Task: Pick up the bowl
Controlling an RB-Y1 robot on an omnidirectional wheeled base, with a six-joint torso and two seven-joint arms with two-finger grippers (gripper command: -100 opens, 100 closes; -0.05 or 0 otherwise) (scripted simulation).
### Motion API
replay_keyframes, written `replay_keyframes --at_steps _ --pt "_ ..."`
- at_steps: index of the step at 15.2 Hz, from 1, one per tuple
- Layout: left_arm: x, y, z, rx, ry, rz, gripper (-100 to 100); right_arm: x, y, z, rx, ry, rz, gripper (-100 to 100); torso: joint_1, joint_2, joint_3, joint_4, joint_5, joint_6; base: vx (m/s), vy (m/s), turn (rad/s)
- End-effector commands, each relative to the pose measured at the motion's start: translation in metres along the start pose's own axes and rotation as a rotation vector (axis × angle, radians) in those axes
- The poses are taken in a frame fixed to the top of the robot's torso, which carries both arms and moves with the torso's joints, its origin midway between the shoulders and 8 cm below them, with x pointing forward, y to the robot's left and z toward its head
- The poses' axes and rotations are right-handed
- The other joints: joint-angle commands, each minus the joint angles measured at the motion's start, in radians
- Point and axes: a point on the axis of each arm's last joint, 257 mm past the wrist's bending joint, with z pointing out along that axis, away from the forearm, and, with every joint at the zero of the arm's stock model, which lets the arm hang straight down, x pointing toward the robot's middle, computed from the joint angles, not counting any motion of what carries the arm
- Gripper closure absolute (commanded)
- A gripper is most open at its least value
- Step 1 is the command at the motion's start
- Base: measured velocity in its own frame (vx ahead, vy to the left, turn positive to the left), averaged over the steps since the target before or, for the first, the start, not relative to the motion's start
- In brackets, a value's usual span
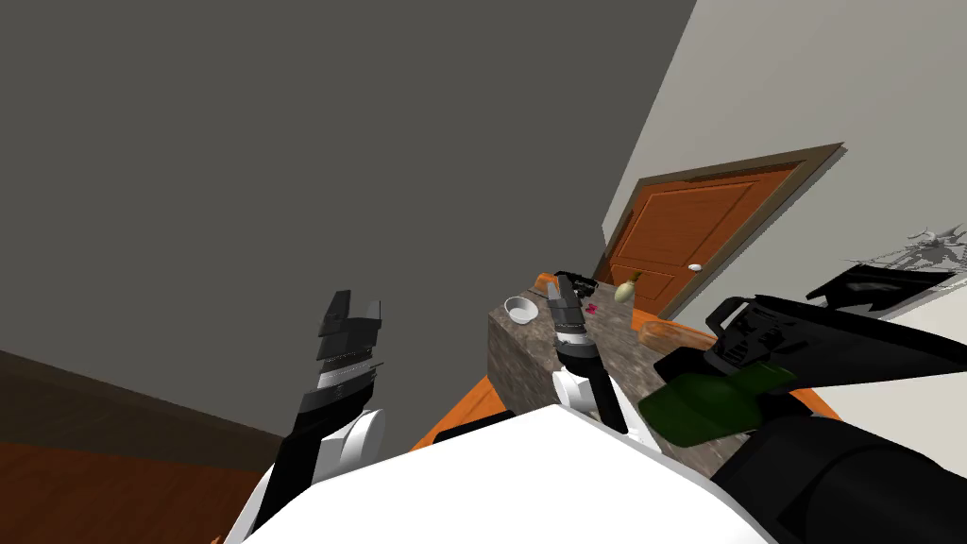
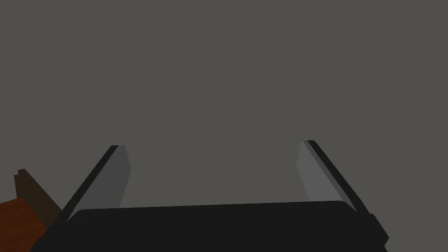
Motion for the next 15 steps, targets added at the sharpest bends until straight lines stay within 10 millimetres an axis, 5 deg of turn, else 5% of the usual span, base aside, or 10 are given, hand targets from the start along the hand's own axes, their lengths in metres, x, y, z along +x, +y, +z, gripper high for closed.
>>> replay_keyframes --at_steps 1,15 --pt "0.000 0.000 0.000 0.000 0.000 0.000 0 0.003 -0.001 0.000 -0.003 0.028 -0.018 -100 0.000 0.000 0.000 0.000 0.000 0.000 -0.002 0.003 0.021" --pt "0.000 0.000 0.000 0.000 0.000 0.000 0 0.033 -0.049 -0.028 0.023 0.354 -0.245 -100 0.003 0.000 0.000 0.000 0.001 0.000 0.000 0.032 0.073"
